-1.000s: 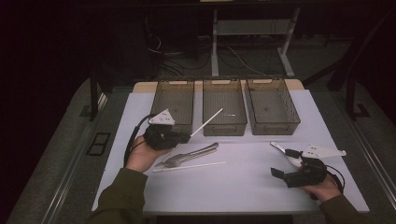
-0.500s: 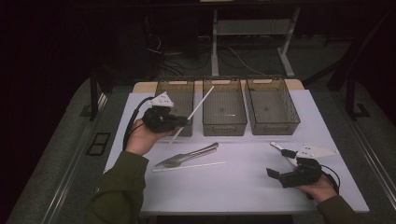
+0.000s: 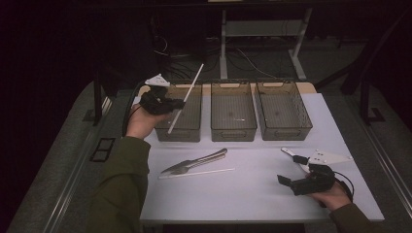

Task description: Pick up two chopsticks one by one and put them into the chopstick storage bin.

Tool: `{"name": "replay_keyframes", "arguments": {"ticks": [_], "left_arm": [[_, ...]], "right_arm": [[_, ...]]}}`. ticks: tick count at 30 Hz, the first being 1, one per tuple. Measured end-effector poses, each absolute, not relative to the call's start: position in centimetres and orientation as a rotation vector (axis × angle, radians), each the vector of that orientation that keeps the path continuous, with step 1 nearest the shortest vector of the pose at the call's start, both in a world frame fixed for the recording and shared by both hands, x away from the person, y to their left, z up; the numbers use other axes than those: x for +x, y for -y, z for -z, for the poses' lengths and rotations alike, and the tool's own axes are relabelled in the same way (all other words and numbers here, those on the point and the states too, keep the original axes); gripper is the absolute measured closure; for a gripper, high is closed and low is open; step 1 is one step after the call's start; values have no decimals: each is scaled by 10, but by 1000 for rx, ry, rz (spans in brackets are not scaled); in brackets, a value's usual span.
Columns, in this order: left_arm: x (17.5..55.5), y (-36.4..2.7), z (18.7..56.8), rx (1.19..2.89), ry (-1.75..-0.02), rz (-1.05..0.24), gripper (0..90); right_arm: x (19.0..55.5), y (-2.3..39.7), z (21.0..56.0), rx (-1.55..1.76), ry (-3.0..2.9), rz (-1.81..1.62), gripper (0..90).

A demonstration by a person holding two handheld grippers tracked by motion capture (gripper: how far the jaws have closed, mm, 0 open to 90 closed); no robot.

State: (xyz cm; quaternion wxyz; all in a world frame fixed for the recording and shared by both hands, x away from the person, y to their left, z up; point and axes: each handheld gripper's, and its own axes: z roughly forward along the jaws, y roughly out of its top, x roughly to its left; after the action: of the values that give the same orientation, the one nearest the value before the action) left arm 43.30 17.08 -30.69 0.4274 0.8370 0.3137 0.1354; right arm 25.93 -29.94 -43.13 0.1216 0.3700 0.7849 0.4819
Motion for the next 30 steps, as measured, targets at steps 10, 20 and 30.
{"name": "replay_keyframes", "arguments": {"ticks": [10, 20, 30], "left_arm": [[464, -192, 324, 2107, -913, -402, 844], [474, -191, 365, 2219, -1000, -389, 843], [478, -185, 385, 2237, -1043, -373, 833]], "right_arm": [[259, 300, 431, 1076, -2291, -1408, 6], [259, 301, 431, 1082, -2290, -1406, 5], [259, 301, 431, 1082, -2294, -1406, 6]]}}
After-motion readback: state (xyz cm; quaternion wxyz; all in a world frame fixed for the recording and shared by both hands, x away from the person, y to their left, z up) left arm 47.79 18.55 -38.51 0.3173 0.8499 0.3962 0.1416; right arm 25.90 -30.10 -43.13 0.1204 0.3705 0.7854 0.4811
